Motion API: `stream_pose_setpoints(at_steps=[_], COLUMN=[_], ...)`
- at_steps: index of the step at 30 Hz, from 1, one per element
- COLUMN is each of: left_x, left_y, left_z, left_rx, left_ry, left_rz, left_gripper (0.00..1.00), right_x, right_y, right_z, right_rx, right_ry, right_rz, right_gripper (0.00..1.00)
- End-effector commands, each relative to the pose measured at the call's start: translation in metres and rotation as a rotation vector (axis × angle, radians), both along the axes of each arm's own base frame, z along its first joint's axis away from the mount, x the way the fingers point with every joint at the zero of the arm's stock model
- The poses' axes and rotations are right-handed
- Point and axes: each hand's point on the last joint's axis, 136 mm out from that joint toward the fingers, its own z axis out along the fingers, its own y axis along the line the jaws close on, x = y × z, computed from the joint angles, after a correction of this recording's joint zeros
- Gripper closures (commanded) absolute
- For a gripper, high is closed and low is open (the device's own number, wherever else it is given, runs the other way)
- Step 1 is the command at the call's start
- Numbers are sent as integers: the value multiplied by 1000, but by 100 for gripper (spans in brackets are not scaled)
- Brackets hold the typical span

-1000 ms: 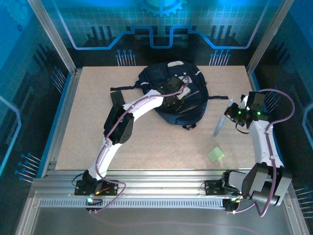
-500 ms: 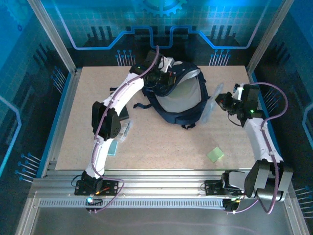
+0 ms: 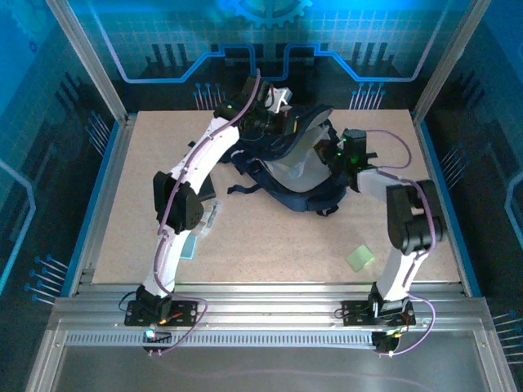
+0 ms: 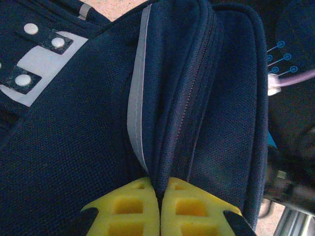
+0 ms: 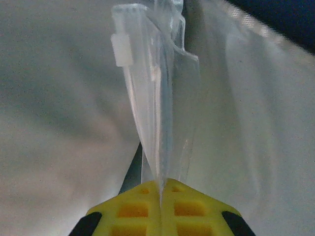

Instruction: Pack the student bag

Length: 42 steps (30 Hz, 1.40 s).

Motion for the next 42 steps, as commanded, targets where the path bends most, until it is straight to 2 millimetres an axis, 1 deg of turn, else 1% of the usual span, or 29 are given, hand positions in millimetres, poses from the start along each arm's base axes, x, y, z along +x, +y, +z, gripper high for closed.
stream_pose_setpoints(at_steps=[1, 3, 7, 9, 12, 14, 15, 16, 18, 20, 22, 24, 25, 26, 29, 33, 34, 35, 36, 38, 39, 40, 41, 42], left_x=[11, 13, 8, 4, -1, -3, -3, -3, 1, 6, 8, 11, 12, 14, 14, 11, 11, 9, 8, 2, 0, -4, -8, -11], left_y=[-14, -18, -26, -29, -31, -32, -31, -31, -29, -29, -31, -33, -34, -35, -37, -37, -35, -33, -28, -17, -8, 1, 11, 22], left_z=[59, 55, 55, 59, 68, 73, 74, 74, 71, 65, 57, 49, 46, 43, 36, 27, 23, 21, 19, 14, 12, 10, 12, 10], left_rx=[-153, -172, -222, -242, -257, -260, -259, -258, -255, -259, -266, -271, -274, -275, -275, -255, -246, -237, -224, -183, -162, -141, -127, -110], left_ry=[-142, -126, -81, -77, -86, -91, -94, -98, -107, -110, -98, -83, -75, -68, -51, -42, -41, -40, -37, -46, -54, -60, -76, -80], left_rz=[-40, -45, -73, -87, -100, -102, -100, -98, -79, -66, -62, -60, -61, -60, -57, -47, -39, -28, -10, 23, 45, 66, 86, 110], left_gripper=[100, 100, 100, 100, 100, 100, 100, 100, 100, 100, 100, 100, 100, 100, 100, 100, 92, 73, 56, 32, 23, 11, 1, 1], right_x=[39, 50, 66, 74, 79, 79, 80, 80, 77, 65, 50, 32, 18, 7, -21, -57, -65, -73, -80, -95, -101, -109, -116, -123], right_y=[18, 32, 48, 56, 59, 55, 53, 50, 45, 38, 24, 6, -7, -19, -50, -80, -86, -88, -89, -88, -86, -84, -81, -78], right_z=[27, 26, 15, 1, -21, -29, -29, -30, -28, -23, -13, 0, -2, 0, 11, 25, 30, 34, 38, 45, 46, 47, 47, 45], right_rx=[136, 155, 143, 139, 111, 85, 70, 55, 20, -18, -61, -106, -136, -148, -154, -251, -289, -333, -367, -445, -469, -489, -504, -513], right_ry=[-146, -185, -194, -162, -96, -77, -68, -48, 11, 42, 40, 45, 79, 81, 74, 111, 116, 115, 115, 120, 131, 139, 146, 159], right_rz=[-76, -96, -179, -211, -277, -313, -321, -319, -266, -245, -247, -254, -264, -274, -269, -212, -196, -167, -143, -68, -36, 0, 39, 66], right_gripper=[100, 100, 100, 100, 100, 100, 96, 88, 61, 45, 35, 31, 28, 27, 27, 23, 21, 20, 20, 17, 13, 7, 0, 0])
